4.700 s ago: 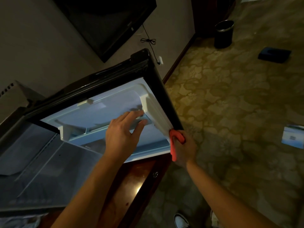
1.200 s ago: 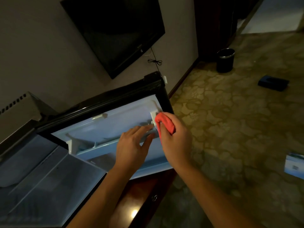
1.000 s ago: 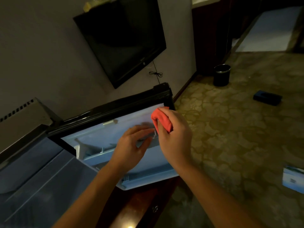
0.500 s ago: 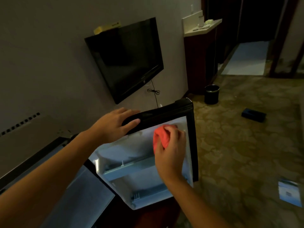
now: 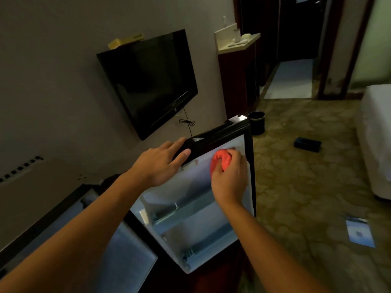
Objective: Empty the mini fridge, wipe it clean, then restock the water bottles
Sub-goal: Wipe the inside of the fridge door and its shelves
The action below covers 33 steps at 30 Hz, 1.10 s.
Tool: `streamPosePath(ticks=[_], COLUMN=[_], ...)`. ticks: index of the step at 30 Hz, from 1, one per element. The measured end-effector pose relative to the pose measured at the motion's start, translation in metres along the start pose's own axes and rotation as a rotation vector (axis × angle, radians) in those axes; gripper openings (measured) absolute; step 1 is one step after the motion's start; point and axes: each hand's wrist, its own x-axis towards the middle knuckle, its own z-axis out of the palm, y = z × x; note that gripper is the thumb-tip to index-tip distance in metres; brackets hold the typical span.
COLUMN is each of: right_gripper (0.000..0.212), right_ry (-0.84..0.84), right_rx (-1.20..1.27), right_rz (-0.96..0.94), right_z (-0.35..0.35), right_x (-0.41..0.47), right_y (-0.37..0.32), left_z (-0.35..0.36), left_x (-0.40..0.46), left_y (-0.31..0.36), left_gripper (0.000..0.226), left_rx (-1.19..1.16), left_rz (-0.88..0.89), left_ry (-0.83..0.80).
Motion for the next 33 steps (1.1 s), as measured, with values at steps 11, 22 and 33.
streamPosePath(ticks=[11,22,33], right_gripper=[0.030,0.036,0.026], right_ry=[-0.098,-0.152,-0.037], right_rx=[0.009,0.136,0.037], right_rz=[0.016,0.030,0.115], right_z=[0.030,0.039,0.029], right_x=[-0.037,-0.063,0.017], right_y=[-0.028,-0.032,-0.010], left_z=[0.006,0.003,-0.004], left_x=[0.012,0.010,-0.015], left_y=[-0.011,-0.014,-0.042], left_gripper=[0.067,0.063,0.053], left_rx=[-0.011,-0.048,-0.107], left_rz=[0.019,0.025,0.062], left_ry=[0.071,-0.011,-0.109])
